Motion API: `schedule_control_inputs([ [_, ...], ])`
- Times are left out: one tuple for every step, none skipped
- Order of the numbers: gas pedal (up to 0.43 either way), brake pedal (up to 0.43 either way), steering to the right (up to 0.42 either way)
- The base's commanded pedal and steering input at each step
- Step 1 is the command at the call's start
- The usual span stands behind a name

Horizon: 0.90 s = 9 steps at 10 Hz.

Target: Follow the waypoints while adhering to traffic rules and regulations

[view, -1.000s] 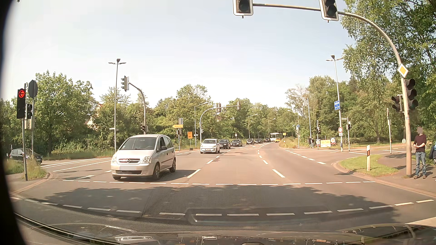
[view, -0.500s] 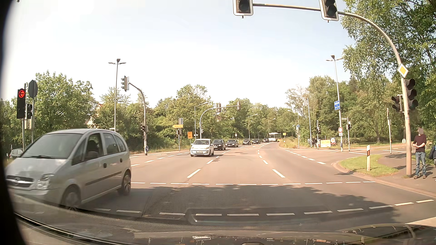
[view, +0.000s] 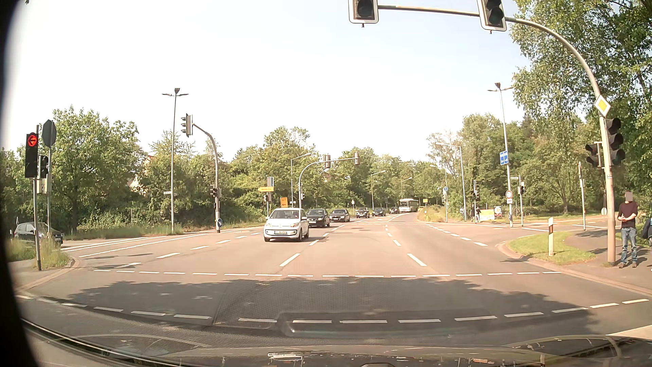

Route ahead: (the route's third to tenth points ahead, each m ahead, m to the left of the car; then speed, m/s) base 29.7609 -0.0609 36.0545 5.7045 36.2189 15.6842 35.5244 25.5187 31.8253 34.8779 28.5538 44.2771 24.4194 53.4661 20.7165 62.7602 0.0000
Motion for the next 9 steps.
schedule_control_inputs([
  [0.000, 0.226, -0.003],
  [0.000, 0.226, -0.003],
  [0.000, 0.232, -0.003],
  [0.000, 0.238, -0.003],
  [0.000, 0.238, -0.003],
  [0.000, 0.244, -0.003],
  [0.000, 0.244, -0.003],
  [0.000, 0.238, -0.003],
  [0.000, 0.244, -0.003],
])
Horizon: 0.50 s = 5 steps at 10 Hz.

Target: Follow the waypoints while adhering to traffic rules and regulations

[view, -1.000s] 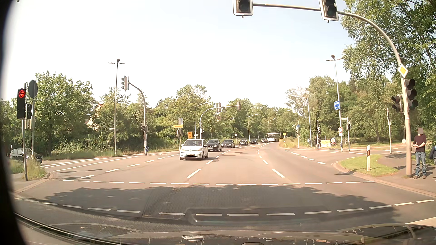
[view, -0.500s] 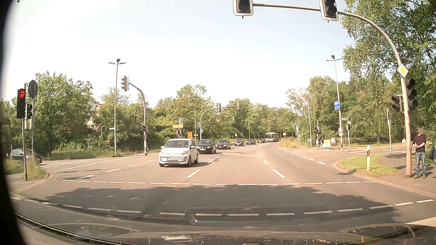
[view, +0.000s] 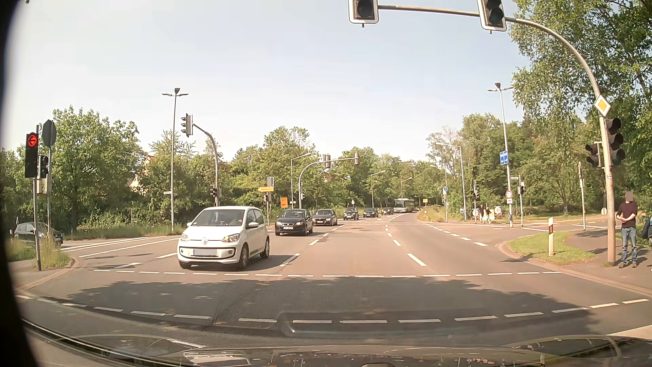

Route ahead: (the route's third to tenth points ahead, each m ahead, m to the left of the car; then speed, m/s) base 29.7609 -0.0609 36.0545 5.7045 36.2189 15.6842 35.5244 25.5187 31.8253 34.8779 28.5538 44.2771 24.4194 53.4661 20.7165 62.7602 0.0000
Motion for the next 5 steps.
schedule_control_inputs([
  [0.000, 0.244, -0.003],
  [0.000, 0.238, -0.003],
  [0.000, 0.238, -0.003],
  [0.000, 0.238, -0.003],
  [0.000, 0.232, -0.003],
])
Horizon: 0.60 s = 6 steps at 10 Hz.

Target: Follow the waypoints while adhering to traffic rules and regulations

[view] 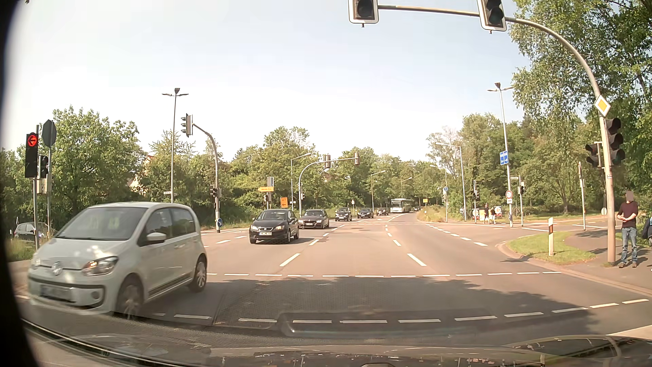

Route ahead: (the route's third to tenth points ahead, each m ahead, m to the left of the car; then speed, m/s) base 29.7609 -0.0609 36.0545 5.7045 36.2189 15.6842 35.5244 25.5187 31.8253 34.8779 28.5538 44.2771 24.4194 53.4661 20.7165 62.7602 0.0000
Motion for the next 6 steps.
schedule_control_inputs([
  [0.000, 0.238, -0.003],
  [0.000, 0.238, -0.003],
  [0.000, 0.238, -0.003],
  [0.000, 0.238, -0.003],
  [0.000, 0.238, -0.003],
  [0.000, 0.232, -0.003],
])
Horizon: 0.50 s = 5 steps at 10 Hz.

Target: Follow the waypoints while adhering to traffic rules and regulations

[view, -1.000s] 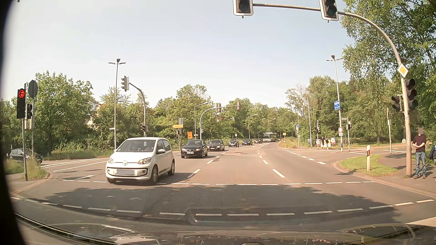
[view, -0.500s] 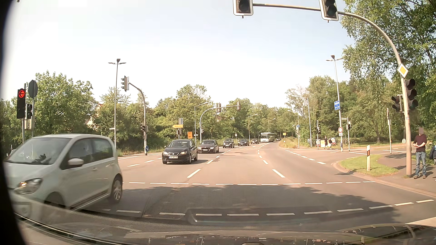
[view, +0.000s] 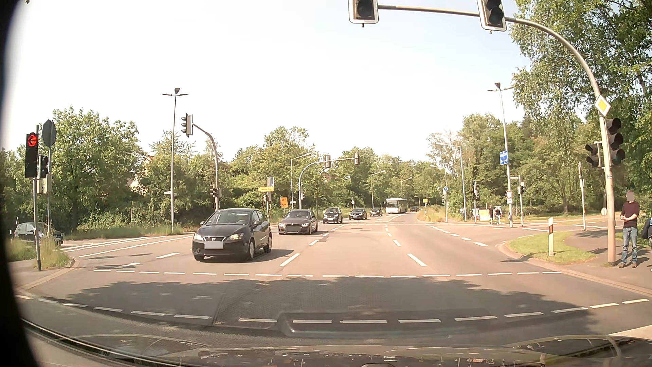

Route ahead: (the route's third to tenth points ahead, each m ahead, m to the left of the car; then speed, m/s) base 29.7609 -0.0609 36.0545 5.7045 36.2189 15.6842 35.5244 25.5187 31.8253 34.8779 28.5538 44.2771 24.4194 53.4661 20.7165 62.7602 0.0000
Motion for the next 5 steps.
schedule_control_inputs([
  [0.000, 0.238, -0.003],
  [0.000, 0.238, -0.003],
  [0.000, 0.232, -0.003],
  [0.000, 0.238, -0.003],
  [0.000, 0.238, -0.003],
])
